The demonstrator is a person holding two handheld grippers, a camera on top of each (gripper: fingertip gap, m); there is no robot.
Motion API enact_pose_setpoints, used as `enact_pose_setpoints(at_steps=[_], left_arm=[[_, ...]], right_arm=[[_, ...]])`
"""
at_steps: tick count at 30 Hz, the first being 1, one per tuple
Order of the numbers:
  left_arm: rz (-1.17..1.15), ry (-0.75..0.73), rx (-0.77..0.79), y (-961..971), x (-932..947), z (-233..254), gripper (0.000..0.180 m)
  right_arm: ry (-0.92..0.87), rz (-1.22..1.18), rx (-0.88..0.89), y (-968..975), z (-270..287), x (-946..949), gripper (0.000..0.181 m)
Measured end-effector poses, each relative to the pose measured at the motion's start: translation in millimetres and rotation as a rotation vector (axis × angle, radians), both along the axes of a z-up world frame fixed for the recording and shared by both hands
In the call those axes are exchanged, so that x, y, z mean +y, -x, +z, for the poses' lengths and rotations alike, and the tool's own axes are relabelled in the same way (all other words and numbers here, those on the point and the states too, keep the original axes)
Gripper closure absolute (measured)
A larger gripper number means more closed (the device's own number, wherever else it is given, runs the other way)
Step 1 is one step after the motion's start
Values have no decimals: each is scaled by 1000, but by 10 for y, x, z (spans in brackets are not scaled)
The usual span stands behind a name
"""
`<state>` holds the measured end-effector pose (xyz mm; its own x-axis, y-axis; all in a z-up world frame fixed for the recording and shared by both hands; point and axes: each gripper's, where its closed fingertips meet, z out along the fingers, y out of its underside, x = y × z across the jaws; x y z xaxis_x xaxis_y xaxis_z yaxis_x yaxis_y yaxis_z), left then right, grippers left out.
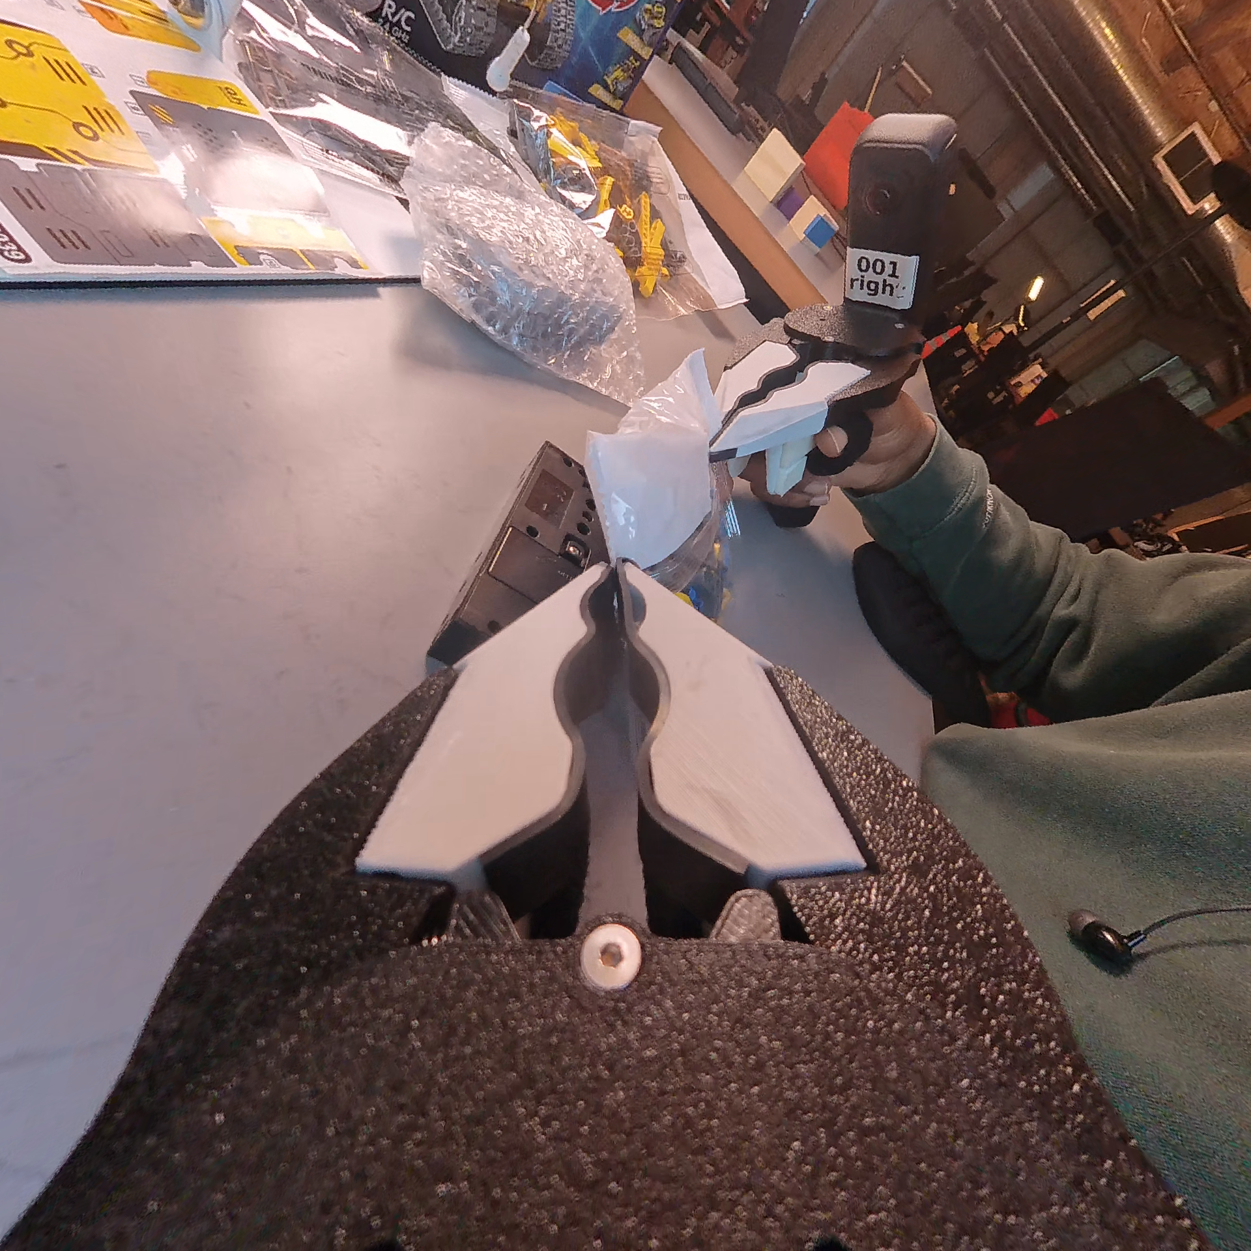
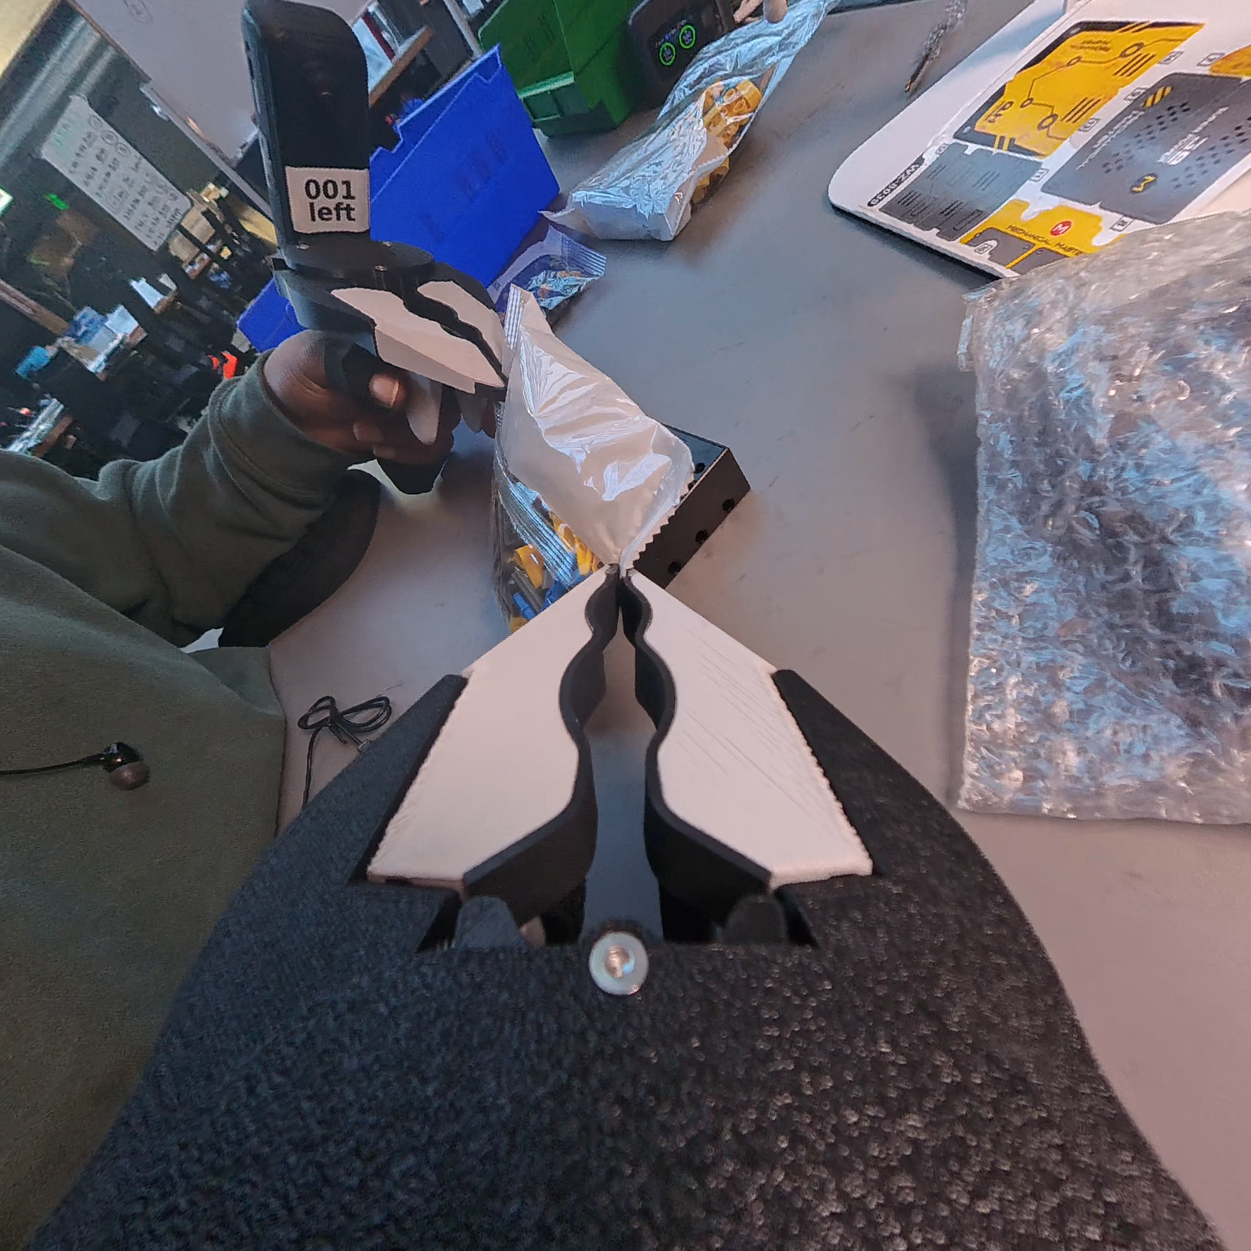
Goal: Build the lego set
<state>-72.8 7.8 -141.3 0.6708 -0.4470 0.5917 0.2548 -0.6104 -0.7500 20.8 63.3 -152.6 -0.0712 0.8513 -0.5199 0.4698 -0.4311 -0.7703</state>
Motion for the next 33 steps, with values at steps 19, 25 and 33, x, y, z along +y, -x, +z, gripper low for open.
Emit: enact_pose_setpoints(at_steps=[19,25,33], left_arm=[[-20,-262,18,52,-63,439,180],[-51,-238,67,-35,-59,281,176],[60,-236,225,87,58,153,157]], right_arm=[[-689,9,165,-114,476,70,181],[-781,-1,129,-486,588,123,181],[-907,-251,-87,-1232,751,617,181]])
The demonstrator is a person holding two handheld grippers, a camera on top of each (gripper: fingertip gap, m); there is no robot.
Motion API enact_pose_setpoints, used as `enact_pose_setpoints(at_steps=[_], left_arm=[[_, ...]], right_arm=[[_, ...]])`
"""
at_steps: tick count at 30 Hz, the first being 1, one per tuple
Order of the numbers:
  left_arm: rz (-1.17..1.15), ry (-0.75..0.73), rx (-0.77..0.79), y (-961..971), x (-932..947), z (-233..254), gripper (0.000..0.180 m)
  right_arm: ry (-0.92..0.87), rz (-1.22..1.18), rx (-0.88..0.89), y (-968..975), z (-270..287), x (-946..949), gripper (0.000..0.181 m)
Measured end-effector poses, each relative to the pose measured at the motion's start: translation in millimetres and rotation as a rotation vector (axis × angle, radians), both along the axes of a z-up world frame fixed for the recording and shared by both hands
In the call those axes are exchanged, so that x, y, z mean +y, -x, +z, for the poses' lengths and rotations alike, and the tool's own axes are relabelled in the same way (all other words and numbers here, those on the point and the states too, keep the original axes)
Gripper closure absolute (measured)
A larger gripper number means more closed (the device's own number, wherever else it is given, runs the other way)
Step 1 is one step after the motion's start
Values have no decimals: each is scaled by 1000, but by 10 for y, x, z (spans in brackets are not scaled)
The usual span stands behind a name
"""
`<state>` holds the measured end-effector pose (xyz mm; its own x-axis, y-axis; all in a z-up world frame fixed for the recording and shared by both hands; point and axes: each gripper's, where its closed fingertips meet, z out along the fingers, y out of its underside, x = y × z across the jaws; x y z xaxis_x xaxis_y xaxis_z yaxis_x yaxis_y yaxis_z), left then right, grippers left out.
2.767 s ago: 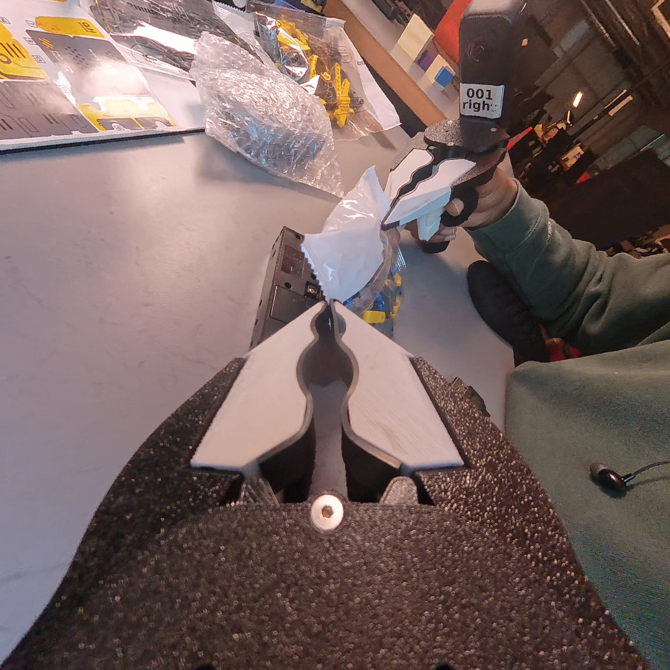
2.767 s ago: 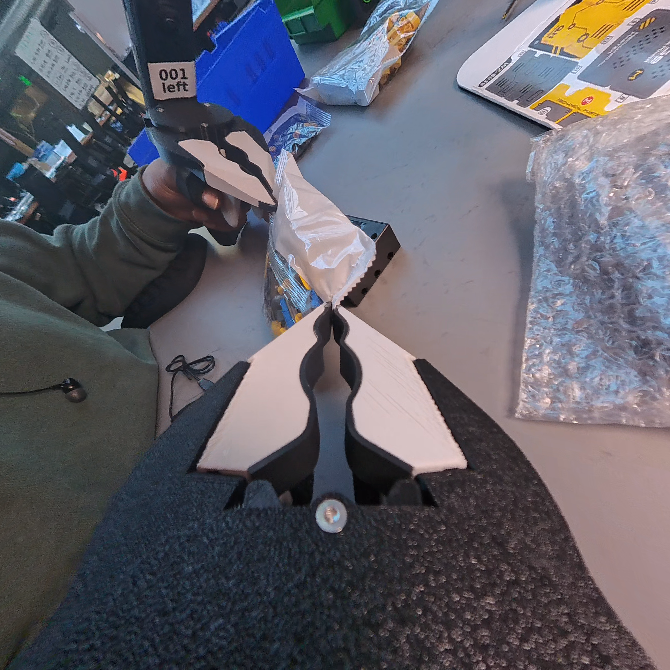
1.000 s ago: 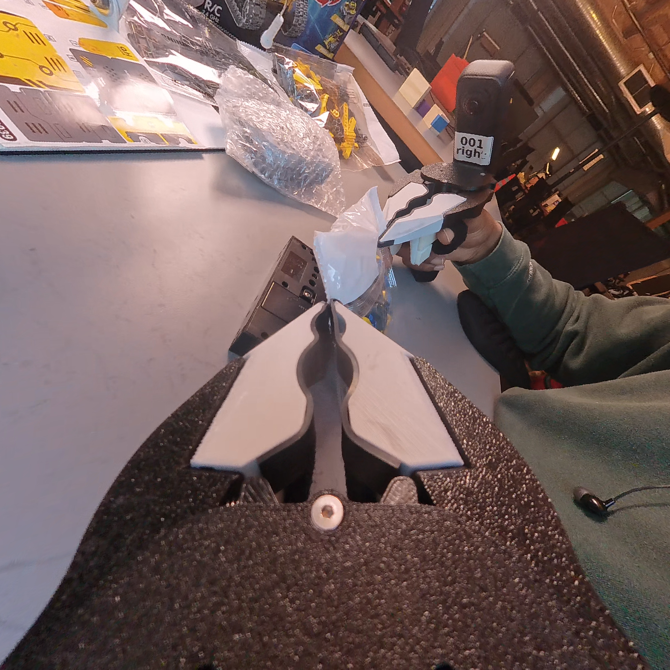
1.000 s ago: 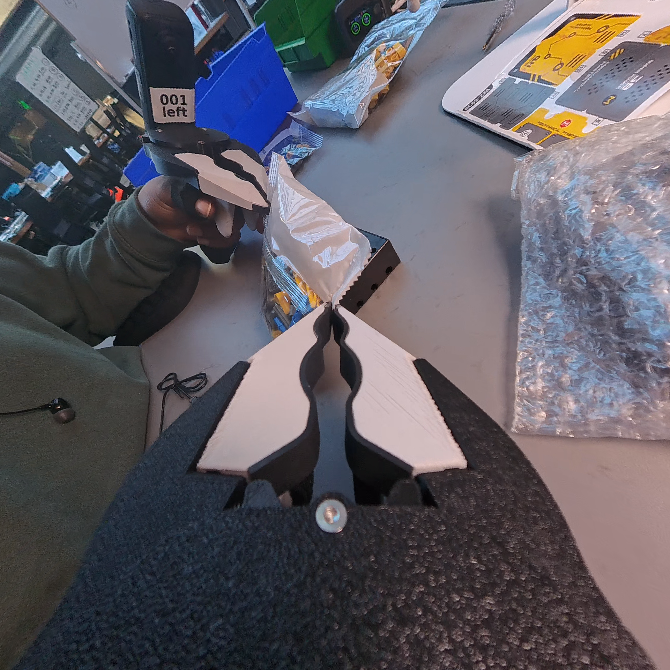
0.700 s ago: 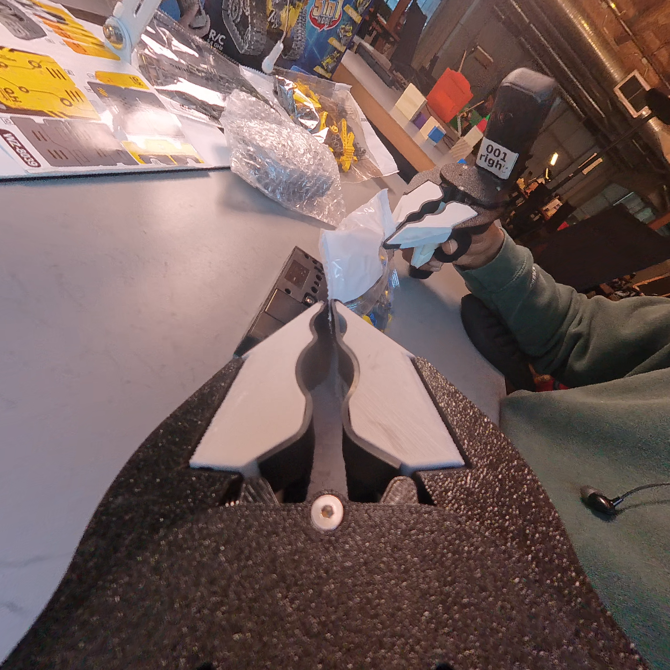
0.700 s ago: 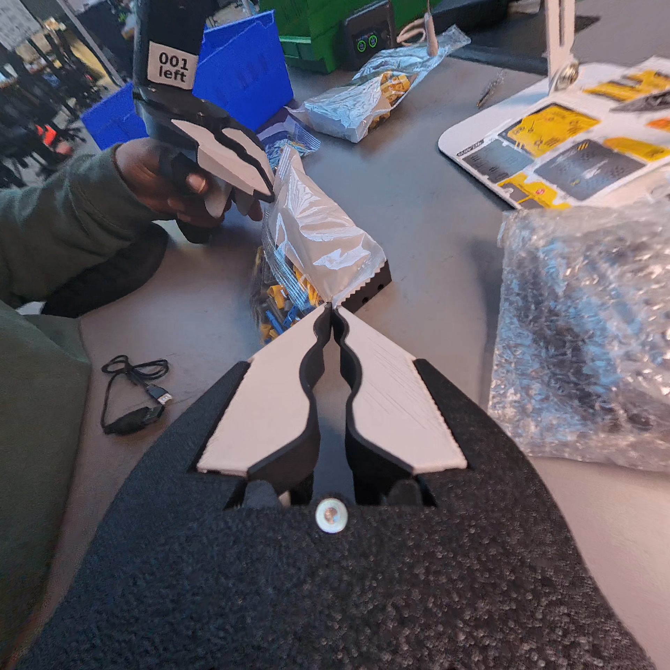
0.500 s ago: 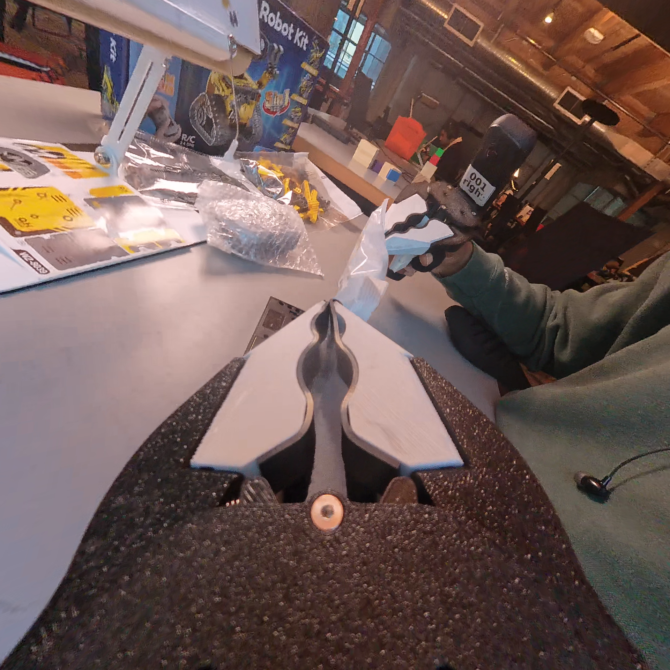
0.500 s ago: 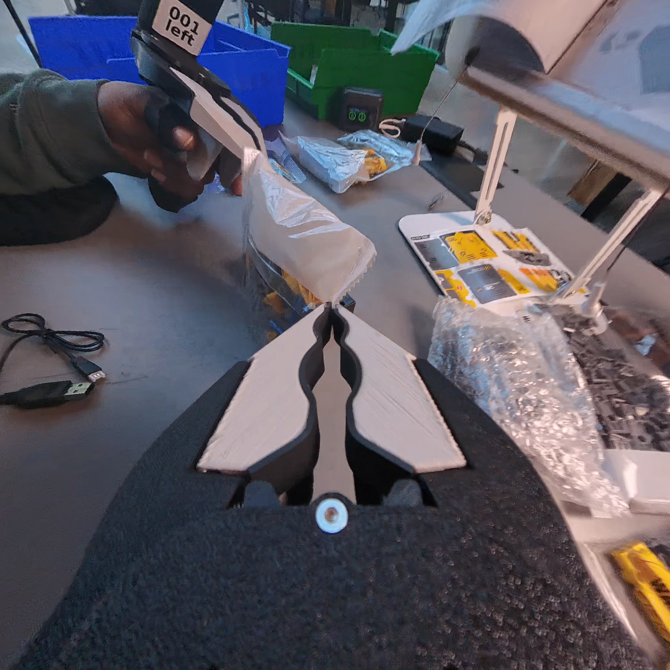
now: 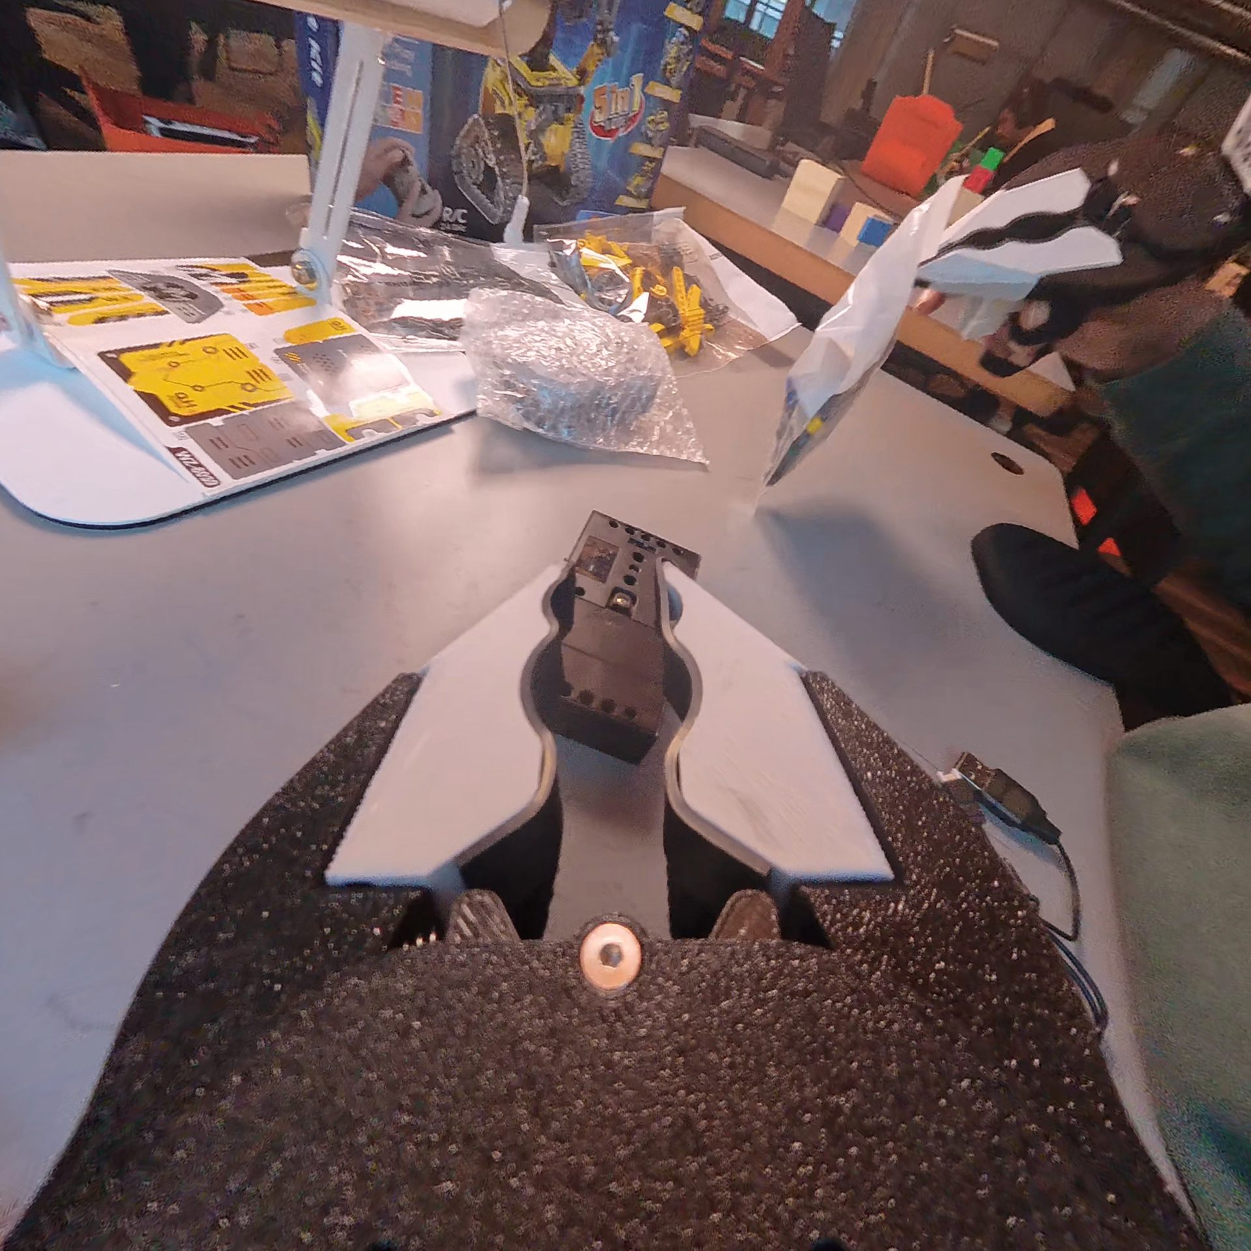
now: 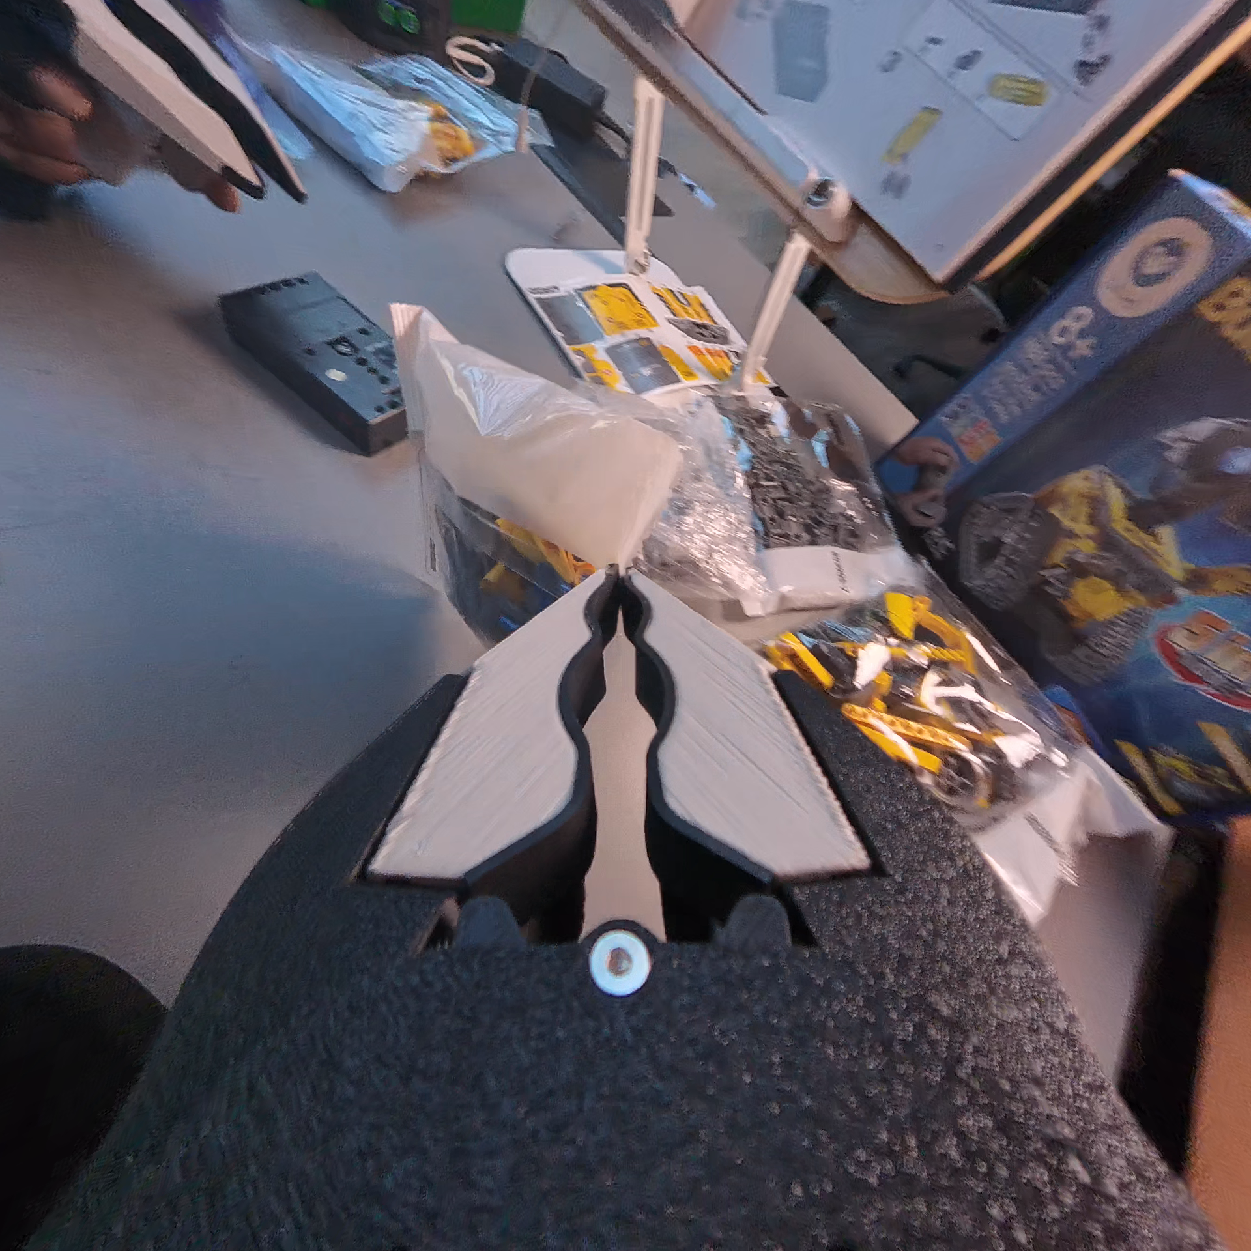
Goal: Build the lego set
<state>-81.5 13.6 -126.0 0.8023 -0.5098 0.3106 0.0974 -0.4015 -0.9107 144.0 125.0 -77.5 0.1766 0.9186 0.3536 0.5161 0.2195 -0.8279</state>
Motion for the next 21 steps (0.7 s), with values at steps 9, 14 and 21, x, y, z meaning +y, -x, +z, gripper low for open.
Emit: enact_pose_setpoints(at_steps=[9,14,21], left_arm=[[68,-37,33,92,43,45,149],[59,-31,40,59,40,21,148],[71,-33,71,82,46,-2,144]], right_arm=[[-314,-284,-412,-898,-79,300,181],[-144,-152,-550,-848,-752,-39,181],[75,-63,-543,-722,-1029,-231,170]])
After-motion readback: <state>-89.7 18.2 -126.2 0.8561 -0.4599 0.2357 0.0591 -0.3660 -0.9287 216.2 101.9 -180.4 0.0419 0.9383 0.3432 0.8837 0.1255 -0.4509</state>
